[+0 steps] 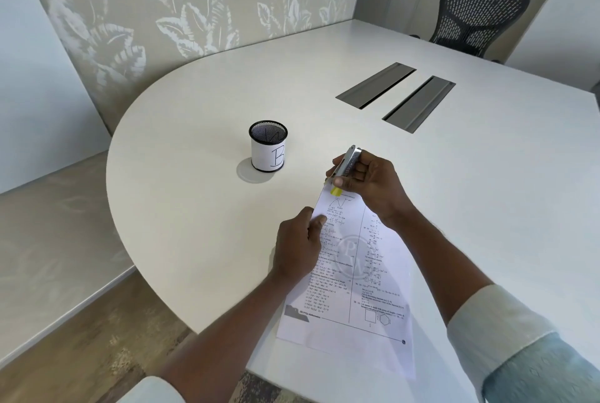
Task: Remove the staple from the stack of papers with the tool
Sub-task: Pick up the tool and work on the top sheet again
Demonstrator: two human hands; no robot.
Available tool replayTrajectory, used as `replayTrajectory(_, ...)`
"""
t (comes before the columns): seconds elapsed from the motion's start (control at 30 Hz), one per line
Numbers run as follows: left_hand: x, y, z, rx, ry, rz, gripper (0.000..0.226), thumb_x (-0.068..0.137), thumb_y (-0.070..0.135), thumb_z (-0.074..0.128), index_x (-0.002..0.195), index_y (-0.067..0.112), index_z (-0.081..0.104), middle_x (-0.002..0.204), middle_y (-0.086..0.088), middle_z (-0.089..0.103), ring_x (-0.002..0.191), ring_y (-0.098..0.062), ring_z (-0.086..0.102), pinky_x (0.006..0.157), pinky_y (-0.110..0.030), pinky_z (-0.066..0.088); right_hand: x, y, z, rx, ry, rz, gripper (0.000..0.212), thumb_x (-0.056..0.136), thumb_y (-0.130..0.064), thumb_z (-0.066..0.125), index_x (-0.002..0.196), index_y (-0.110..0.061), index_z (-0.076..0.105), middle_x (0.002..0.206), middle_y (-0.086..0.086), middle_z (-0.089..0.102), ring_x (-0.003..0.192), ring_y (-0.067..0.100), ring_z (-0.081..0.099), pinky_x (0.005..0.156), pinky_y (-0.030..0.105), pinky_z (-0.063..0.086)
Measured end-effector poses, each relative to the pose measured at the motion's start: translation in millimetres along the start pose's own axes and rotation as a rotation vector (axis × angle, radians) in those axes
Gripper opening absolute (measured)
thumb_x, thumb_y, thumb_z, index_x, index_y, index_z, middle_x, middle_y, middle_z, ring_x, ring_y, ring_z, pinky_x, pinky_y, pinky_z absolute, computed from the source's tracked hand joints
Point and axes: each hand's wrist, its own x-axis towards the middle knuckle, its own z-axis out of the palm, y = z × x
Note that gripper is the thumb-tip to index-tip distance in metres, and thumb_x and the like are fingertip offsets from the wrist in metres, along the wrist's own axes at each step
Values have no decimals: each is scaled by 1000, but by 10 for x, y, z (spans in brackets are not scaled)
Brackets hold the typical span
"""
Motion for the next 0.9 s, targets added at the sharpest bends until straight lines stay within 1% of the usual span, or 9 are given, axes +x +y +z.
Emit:
replayTrajectory(0.17,3,20,-15,-10,16,-24,44,107,9,68,76,16,38,48,2,34,63,-8,57,51,-7,30,11,9,58,-18,22,1,30,87,10,83,112,-1,72,98,13,82,95,23,81,90,31,63)
replayTrajectory(0.23,-4,60,-24,-27,17,-30,44,107,7,68,76,15,38,53,-6,52,84,-3,64,52,-4,32,13,7,69,-7,31,4,29,87,11,82,111,0,72,96,10,82,94,23,81,89,31,64)
replayTrajectory(0.3,-13,111,-45,-54,16,-22,43,106,3,68,77,13,38,70,-29,68,105,13,43,56,2,33,19,10,76,-3,37,9,28,87,12,81,110,-1,72,93,7,83,93,23,81,90,34,65)
replayTrajectory(0.37,-14,123,-53,-59,18,-9,44,106,2,69,77,14,38,76,-36,68,104,11,36,57,3,33,21,11,85,-7,40,15,27,87,14,80,110,0,71,90,4,83,91,21,81,88,32,65)
replayTrajectory(0.53,-10,54,-16,-15,11,-25,48,107,9,69,76,19,33,60,2,54,81,-6,49,50,-9,27,24,-1,100,-17,46,24,27,89,17,77,112,5,69,88,4,81,88,19,80,83,27,63)
replayTrajectory(0.63,-14,49,-13,0,14,-5,49,107,10,69,76,20,33,46,14,29,76,-10,48,49,-10,26,25,9,107,-27,54,25,26,89,16,77,110,2,69,86,3,81,86,20,79,84,29,64)
replayTrajectory(0.73,-8,54,-17,17,-1,20,55,108,14,68,73,31,29,50,17,24,80,-15,50,49,-18,21,14,19,119,-28,63,22,26,90,14,78,111,1,69,89,6,81,88,21,78,87,30,64)
replayTrajectory(0.8,-6,35,-11,12,-4,18,51,108,14,68,74,27,31,50,17,25,76,-23,48,51,-27,18,-4,29,131,-7,65,15,31,89,14,78,117,5,69,97,14,81,94,24,79,88,31,63)
replayTrajectory(0.9,-8,42,-13,9,-5,-3,46,108,14,68,77,20,35,48,10,28,74,-16,50,50,-18,21,-42,24,129,38,64,0,40,90,12,79,127,6,67,113,29,79,101,32,80,91,35,64)
